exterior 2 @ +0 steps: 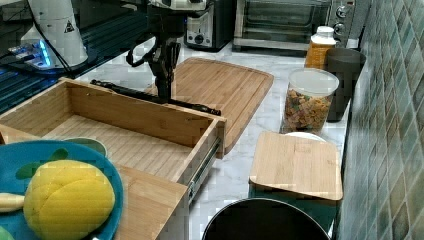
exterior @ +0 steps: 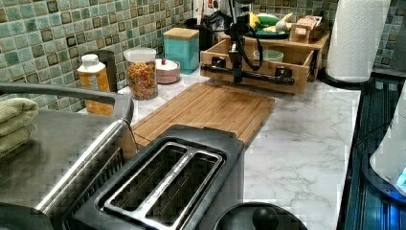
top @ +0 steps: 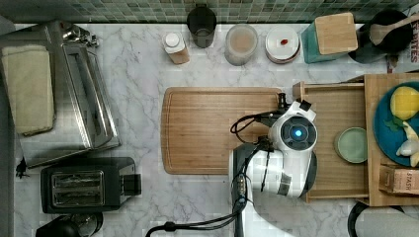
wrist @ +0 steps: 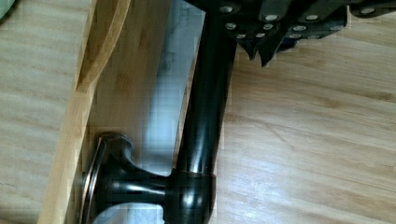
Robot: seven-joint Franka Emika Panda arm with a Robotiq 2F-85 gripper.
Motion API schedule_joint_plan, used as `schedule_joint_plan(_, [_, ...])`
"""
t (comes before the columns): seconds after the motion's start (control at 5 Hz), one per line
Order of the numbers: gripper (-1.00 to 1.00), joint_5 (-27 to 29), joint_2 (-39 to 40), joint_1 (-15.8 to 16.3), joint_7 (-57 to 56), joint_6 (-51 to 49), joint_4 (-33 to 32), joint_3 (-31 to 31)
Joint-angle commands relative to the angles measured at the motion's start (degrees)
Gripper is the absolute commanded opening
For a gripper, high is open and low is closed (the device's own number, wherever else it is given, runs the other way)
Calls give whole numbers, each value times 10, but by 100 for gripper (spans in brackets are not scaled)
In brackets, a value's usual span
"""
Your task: Close the drawer.
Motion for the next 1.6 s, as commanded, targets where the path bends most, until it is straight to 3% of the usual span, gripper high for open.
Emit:
schedule_joint_plan(0.2, [-100,55,37,-103,-138,42,54,-68])
schedule_joint_plan(0.4, [-100,26,55,-120,-149,-5,116,-92])
schedule_joint_plan(0.6, [-100,58,111,-142,-213,-23,190,-106])
schedule_joint_plan(0.8, [-100,56,152,-164,-202,-44,254,-124])
schedule_joint_plan(1.0, [-100,38,154,-163,-167,-70,280,-150])
schedule_joint_plan(1.2, [-100,80,132,-150,-222,-72,259,-176])
schedule_joint_plan(1.6, [-100,71,130,-166,-217,-72,260,-159])
